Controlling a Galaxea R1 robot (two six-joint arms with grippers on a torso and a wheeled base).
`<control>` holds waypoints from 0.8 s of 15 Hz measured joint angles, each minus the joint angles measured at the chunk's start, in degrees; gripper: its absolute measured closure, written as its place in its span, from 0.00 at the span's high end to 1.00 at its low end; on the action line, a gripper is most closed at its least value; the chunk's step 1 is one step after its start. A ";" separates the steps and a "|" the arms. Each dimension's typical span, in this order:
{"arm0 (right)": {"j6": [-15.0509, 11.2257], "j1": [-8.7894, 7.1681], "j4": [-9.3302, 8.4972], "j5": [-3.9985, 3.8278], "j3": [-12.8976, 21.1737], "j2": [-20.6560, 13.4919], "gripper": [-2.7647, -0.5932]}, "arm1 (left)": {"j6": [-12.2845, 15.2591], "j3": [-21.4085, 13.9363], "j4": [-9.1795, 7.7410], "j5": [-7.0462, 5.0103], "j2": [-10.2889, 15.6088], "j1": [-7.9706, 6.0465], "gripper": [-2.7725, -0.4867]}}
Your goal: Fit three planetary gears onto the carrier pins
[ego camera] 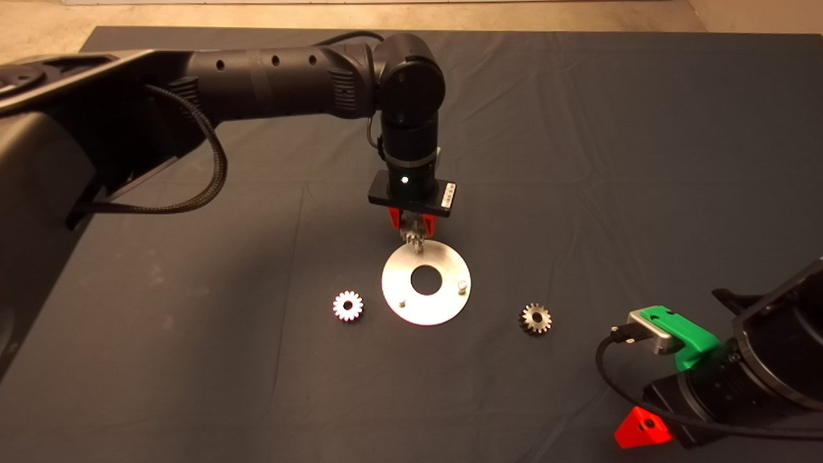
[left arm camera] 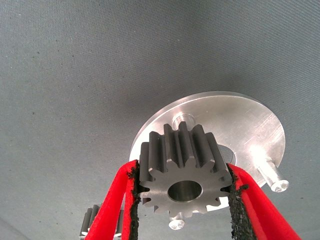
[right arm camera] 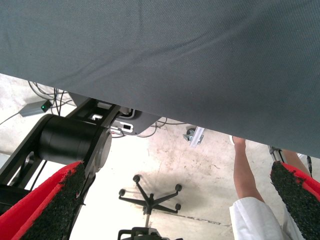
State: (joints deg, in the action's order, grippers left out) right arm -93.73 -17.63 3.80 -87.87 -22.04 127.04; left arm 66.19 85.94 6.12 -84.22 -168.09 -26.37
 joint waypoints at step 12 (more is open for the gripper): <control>0.00 0.00 0.00 0.00 0.00 0.11 1.00 | 0.04 -1.32 -0.06 0.18 -0.16 0.02 0.20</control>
State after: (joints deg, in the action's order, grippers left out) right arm -93.73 -17.63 3.80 -87.87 -22.04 127.15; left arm 66.23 84.61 6.06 -84.04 -168.25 -26.34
